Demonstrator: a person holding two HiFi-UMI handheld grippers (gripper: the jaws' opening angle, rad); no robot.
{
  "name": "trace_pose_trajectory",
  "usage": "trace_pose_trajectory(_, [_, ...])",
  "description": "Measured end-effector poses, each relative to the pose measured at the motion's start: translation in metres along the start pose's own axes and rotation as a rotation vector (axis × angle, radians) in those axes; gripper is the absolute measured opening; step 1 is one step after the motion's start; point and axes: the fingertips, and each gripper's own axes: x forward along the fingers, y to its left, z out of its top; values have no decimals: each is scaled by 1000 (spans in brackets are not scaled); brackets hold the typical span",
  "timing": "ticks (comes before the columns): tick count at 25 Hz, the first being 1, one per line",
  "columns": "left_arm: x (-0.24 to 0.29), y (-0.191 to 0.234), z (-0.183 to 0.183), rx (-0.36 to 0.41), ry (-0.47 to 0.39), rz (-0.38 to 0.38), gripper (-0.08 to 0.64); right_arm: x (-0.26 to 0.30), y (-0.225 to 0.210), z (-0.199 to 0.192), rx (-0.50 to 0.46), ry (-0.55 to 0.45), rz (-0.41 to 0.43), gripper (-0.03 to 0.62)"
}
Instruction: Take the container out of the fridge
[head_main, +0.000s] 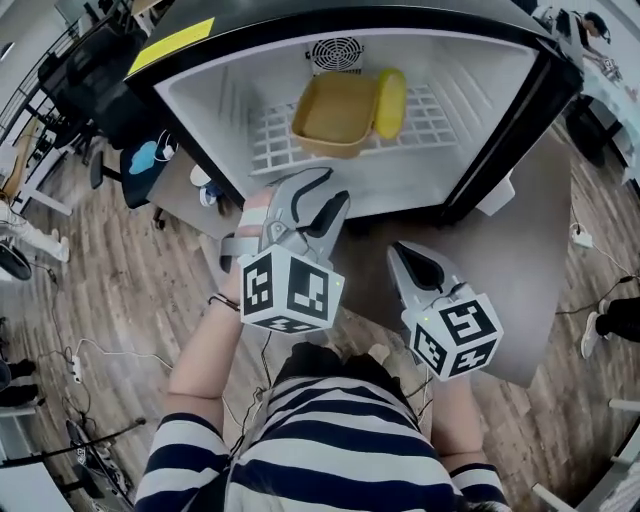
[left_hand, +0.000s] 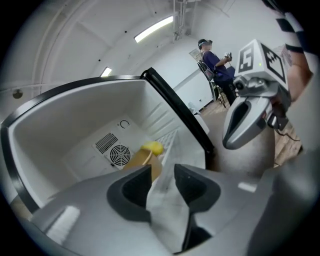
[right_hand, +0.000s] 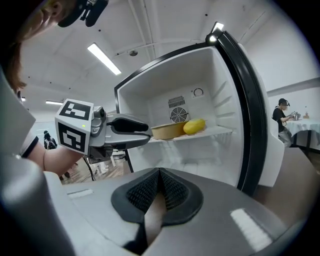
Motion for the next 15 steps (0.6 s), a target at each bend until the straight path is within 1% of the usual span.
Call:
trace_pose_trajectory(7, [18, 13, -2, 58, 94, 47, 0, 8, -7, 5, -30, 8, 98, -2])
trace_pose_trajectory(11, [25, 24, -8, 83, 144, 90, 0, 15, -4, 1, -39, 22, 148, -2])
trace_pose_trajectory(15, [32, 26, -10, 122, 187, 111, 0, 22, -3, -4, -49, 37, 199, -2])
